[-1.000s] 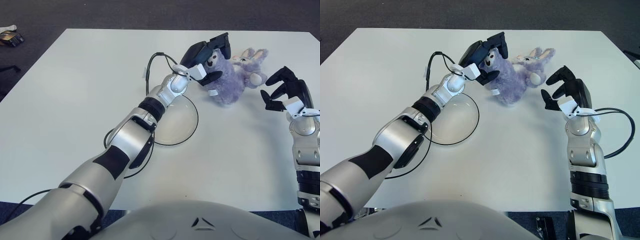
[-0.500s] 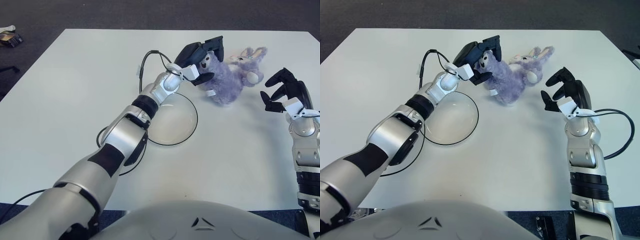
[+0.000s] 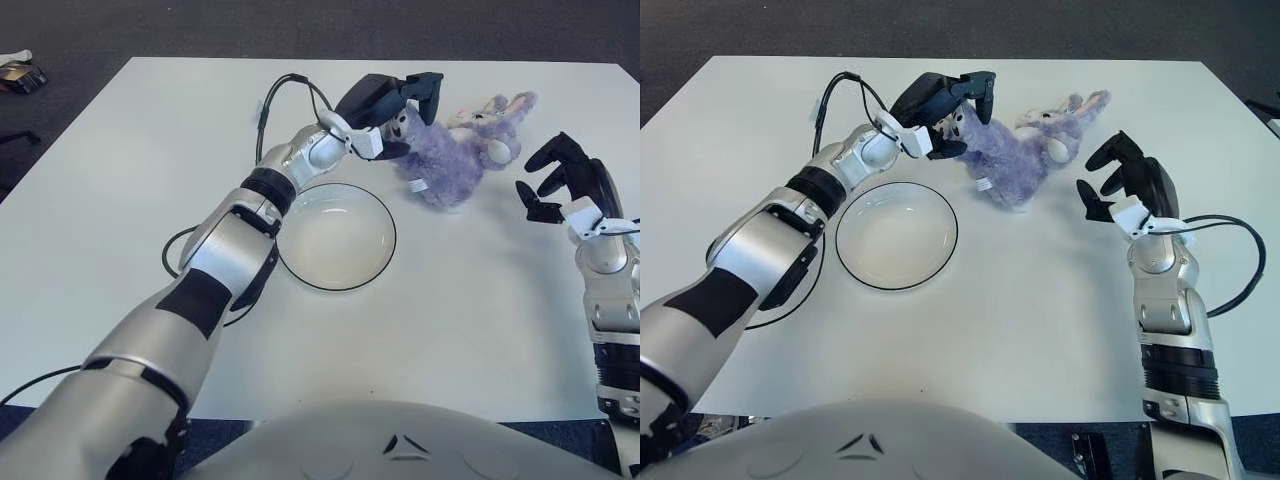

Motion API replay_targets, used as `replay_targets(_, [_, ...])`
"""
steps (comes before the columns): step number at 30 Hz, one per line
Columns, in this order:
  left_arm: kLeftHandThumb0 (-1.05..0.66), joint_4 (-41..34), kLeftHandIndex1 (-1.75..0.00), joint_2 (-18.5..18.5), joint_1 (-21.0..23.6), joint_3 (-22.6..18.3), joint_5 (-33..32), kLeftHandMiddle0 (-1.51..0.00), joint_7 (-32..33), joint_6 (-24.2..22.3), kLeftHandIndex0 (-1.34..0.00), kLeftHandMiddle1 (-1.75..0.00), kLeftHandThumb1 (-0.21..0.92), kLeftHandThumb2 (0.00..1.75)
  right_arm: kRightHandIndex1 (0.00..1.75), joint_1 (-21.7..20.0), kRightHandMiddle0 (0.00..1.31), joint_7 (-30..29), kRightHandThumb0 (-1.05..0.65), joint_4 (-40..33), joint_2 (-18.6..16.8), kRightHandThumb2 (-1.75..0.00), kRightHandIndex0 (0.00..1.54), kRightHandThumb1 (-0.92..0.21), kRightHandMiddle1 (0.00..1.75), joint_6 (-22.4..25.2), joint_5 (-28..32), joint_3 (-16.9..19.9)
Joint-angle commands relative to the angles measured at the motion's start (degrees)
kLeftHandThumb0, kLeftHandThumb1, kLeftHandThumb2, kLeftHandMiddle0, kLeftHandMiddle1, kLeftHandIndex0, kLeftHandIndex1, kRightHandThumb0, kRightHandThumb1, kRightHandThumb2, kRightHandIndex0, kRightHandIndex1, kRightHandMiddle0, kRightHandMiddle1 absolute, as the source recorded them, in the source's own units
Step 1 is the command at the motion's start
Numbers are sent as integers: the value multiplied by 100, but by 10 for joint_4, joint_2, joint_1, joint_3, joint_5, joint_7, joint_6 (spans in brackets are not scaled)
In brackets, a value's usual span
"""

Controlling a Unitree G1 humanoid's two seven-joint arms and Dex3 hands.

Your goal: Put the doll into the plate.

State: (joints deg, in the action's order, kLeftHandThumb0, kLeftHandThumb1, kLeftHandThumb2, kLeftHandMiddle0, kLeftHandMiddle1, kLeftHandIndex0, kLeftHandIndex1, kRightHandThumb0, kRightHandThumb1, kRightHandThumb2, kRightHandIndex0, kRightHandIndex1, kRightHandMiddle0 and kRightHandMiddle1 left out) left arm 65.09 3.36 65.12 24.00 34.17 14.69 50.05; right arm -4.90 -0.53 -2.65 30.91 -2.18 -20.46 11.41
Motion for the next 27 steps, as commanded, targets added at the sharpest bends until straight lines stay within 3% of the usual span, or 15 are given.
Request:
replay_targets(1, [0,7,-175,12,20,12,19,-90,16,9,-63,-160,0,163,148,-8,38,-12,-1,16,19,-104,55,-48,175,-37,-14,-3])
replay_targets(16, [0,12,-175,38,38,47,78,-88,90,61,-61,-163,1,163,145,-30,41,-20,-1,41,48,-96,48,-54,175,-76,-48,-7])
replay_targets(27, [0,17,-175,66,69,97,151,-84,164,93,-58,-165,6,158,147,-78,35,-36,-1,74,53,-83,41,-64,174,-63,-77,-19])
